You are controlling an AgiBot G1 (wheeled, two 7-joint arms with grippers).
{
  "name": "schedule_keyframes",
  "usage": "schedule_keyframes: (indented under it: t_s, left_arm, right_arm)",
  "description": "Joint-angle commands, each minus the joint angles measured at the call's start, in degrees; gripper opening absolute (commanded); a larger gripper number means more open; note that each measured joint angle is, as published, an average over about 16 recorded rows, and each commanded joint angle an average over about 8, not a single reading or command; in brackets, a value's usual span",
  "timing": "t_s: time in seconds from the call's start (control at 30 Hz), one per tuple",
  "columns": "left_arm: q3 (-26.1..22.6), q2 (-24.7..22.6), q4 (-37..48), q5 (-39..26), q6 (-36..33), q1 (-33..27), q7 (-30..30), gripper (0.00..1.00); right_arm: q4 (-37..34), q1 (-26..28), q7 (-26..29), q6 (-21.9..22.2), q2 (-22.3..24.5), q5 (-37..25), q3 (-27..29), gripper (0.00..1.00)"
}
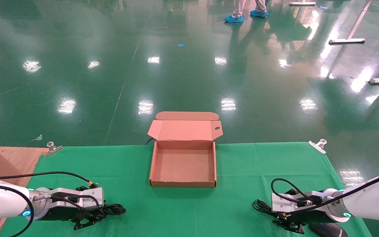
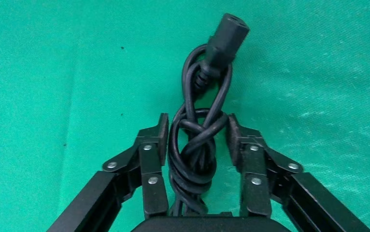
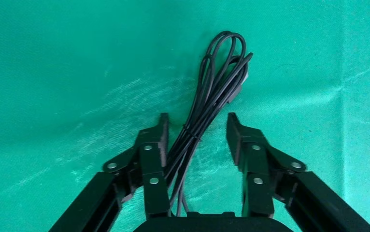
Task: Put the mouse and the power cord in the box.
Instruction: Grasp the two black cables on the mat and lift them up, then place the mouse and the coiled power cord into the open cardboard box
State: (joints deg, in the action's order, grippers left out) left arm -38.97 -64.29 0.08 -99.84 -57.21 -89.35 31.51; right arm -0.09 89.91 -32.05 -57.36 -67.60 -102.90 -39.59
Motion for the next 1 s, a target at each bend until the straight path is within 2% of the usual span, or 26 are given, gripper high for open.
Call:
schedule_keyframes:
  t_s: [0.03,0.4,0.57,0.77,1.0]
  left_arm:
    - [0.0,0.1,0.0,0.0,-0.2,0.1,0.0,0.0]
    - [0.1,0.3,-0.1,0.2,-1.1,0.2,0.5,0.0]
    - [0.1,0.9,-0.4,0.2,-2.8,-0.8,0.9,0.0]
    - [0.1,1.8,-1.1,0.2,-6.6,-3.2,1.7,0.0]
    - [0.0,2.3,-2.3,0.1,-12.0,-7.6,2.6,0.0]
  right_arm:
    - [-0.1,-0.1,0.0,-0.1,0.1,0.1,0.0,0.0]
    - [-0.1,0.0,0.3,-0.5,0.6,0.6,0.4,0.0]
    - [0.4,1.3,0.0,-2.5,1.2,1.0,0.7,0.0]
    - [1.4,4.8,-0.9,-8.3,2.1,1.8,1.2,0.0]
    - [2.7,10.6,-2.1,-19.5,2.5,3.0,2.0,0.0]
